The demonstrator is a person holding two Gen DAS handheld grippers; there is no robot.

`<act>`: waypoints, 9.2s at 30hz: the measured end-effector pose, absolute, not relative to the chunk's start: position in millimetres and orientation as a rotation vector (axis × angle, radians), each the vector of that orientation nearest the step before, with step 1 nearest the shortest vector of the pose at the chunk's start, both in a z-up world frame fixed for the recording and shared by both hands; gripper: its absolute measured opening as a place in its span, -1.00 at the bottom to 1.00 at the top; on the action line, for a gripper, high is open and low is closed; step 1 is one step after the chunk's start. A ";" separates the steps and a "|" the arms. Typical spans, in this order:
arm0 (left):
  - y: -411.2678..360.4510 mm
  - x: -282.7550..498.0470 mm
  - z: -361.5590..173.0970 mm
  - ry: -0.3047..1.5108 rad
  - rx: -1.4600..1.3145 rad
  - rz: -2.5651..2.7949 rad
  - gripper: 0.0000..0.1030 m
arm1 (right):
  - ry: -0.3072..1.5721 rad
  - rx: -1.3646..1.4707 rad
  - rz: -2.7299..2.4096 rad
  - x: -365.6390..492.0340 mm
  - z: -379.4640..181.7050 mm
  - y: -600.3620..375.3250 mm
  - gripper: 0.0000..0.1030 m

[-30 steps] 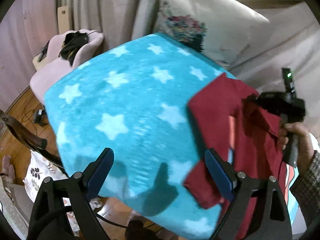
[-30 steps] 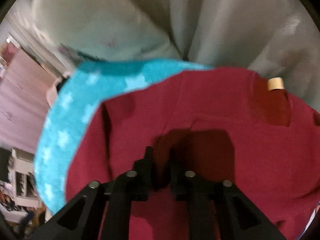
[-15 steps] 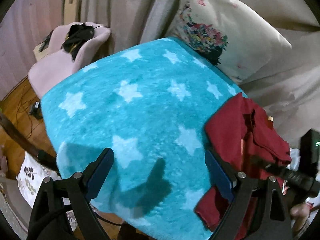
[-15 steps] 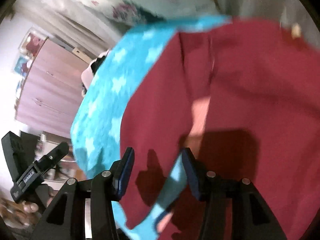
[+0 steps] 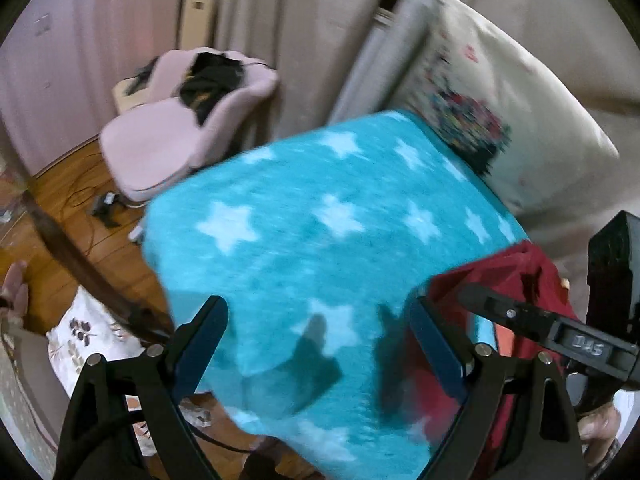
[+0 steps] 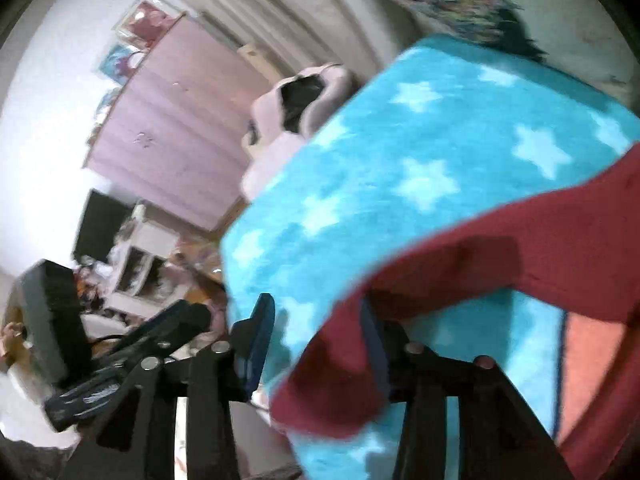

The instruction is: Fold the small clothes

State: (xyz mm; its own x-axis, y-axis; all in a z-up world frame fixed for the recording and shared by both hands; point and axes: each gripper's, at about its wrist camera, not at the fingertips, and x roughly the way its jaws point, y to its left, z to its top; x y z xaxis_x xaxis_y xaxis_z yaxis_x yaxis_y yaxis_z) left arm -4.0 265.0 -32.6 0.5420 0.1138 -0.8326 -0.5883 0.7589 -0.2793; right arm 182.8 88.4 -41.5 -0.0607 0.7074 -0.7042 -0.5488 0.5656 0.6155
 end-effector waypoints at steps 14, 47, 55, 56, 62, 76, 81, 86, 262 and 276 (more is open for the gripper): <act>302.7 -48.9 -38.2 0.883 -0.640 0.580 0.78 | 1.256 -0.012 1.000 128.5 -50.3 85.2 0.22; 265.0 4.0 -6.2 0.801 -0.572 0.381 0.79 | 0.530 -0.773 0.483 174.1 180.8 -52.1 -0.89; 199.8 16.0 -7.7 0.856 -0.488 0.288 0.79 | 0.806 -1.112 0.285 169.4 43.3 -172.5 -0.61; 192.0 16.2 -8.4 0.865 -0.479 0.285 0.79 | 0.851 -1.180 0.206 172.6 16.5 -191.0 -0.41; 142.0 19.3 6.3 0.862 -0.391 0.276 0.79 | 1.039 -0.811 -0.005 160.9 10.1 -309.7 -0.08; 12.8 22.4 20.6 0.912 -0.200 0.296 0.79 | 1.054 -0.028 0.223 83.9 37.2 -370.1 0.16; 0.1 29.6 10.2 0.935 -0.258 0.208 0.79 | 1.029 0.303 0.236 130.8 21.5 -410.3 0.16; -4.8 66.9 1.7 0.929 -0.239 0.153 0.79 | 1.002 0.348 0.242 174.1 24.4 -392.7 0.18; 15.3 236.6 -92.6 1.144 -0.656 -0.157 -0.36 | 1.038 0.646 0.080 239.6 -49.3 -430.6 0.13; 48.2 160.3 -66.9 1.124 -0.600 -0.213 0.10 | 1.096 0.717 0.130 155.7 -73.1 -430.8 0.35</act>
